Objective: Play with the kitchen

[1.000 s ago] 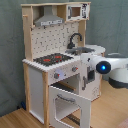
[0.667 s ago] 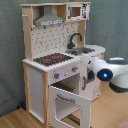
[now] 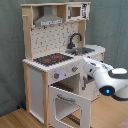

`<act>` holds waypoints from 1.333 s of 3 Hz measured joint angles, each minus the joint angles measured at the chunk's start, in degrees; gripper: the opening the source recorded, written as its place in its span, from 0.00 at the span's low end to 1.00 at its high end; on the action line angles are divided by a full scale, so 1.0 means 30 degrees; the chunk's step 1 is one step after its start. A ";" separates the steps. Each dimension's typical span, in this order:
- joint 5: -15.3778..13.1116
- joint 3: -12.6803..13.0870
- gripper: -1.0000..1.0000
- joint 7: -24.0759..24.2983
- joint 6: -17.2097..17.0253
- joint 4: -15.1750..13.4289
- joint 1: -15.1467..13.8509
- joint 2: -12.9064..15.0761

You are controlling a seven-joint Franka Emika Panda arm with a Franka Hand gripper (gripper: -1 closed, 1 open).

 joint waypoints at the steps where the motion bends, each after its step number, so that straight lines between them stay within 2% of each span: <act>1: -0.1187 0.0494 1.00 -0.0005 0.0807 0.0000 -0.0085 -0.1261; 2: -0.2157 0.0736 1.00 0.0028 0.2322 -0.0099 -0.0304 -0.2678; 3: -0.2528 0.0607 1.00 0.0306 0.4064 -0.0388 -0.0636 -0.3560; 4: -0.2717 0.0172 1.00 0.0980 0.5972 -0.1091 -0.0938 -0.4142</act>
